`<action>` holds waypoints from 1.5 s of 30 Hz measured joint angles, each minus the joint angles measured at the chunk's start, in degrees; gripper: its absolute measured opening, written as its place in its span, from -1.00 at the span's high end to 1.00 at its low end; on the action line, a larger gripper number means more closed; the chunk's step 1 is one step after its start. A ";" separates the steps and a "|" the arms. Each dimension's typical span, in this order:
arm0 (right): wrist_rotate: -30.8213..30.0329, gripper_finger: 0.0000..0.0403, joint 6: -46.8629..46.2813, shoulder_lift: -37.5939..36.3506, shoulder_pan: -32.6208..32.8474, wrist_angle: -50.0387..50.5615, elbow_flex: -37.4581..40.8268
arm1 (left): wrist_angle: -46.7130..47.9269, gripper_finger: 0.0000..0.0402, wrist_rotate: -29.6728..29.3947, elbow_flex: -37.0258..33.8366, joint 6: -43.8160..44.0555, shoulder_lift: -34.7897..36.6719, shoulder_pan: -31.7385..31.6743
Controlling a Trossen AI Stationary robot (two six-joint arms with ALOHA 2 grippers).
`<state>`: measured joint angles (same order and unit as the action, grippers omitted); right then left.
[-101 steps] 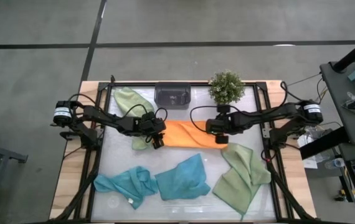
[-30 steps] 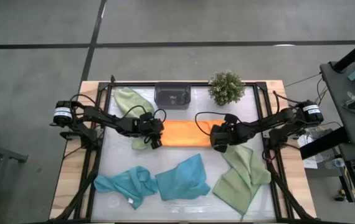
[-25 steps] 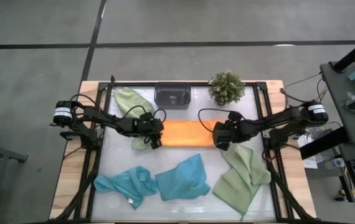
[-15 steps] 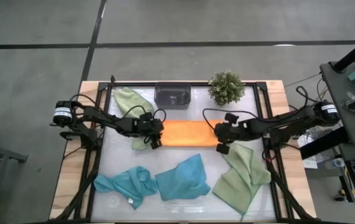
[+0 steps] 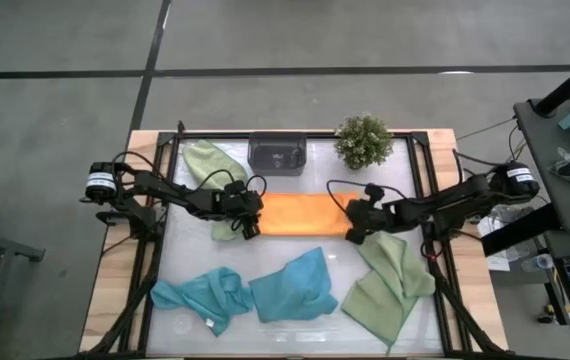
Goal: Fold microfiber towels
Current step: Fold the orange microfiber towel
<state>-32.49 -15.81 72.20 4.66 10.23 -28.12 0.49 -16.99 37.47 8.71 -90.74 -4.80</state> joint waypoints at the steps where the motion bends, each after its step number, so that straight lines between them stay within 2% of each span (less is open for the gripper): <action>1: -1.47 0.84 -1.20 0.00 -0.34 1.40 -0.35 | 0.00 0.22 0.00 0.00 0.00 0.00 0.00; 6: -2.66 0.95 -4.17 -0.67 -1.30 8.04 -3.42 | 0.00 0.22 0.00 0.00 0.00 0.00 0.02; 14: 0.02 0.96 -1.60 -1.95 -1.17 8.12 -7.14 | -0.02 0.22 0.00 0.00 0.04 0.00 0.02; 17: 1.41 0.96 -2.40 -1.95 -1.19 7.42 -6.89 | -0.02 0.22 0.00 0.00 0.02 0.00 0.02; 24: 0.59 0.96 -10.97 -1.95 -2.39 7.19 -3.10 | -0.04 0.22 0.00 -0.02 0.00 0.00 0.02; 29: -4.89 0.96 -17.67 -1.95 -3.22 7.09 0.52 | -0.03 0.22 0.01 0.06 0.00 0.00 0.01; 36: -4.92 0.96 -18.10 -2.31 -3.20 8.05 -0.33 | -0.08 0.22 0.02 0.91 0.02 0.21 0.23; 39: -2.47 0.96 -18.10 -2.54 -3.32 9.46 -3.07 | -0.09 0.22 0.02 1.26 -0.02 0.76 0.31; 45: 8.80 0.89 -22.70 -2.62 -4.18 14.01 -7.92 | -0.08 0.22 0.02 1.55 -0.25 1.11 0.33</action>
<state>-23.69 -38.51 69.58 0.48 24.24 -36.04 0.41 -16.97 39.03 8.46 -89.62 -4.47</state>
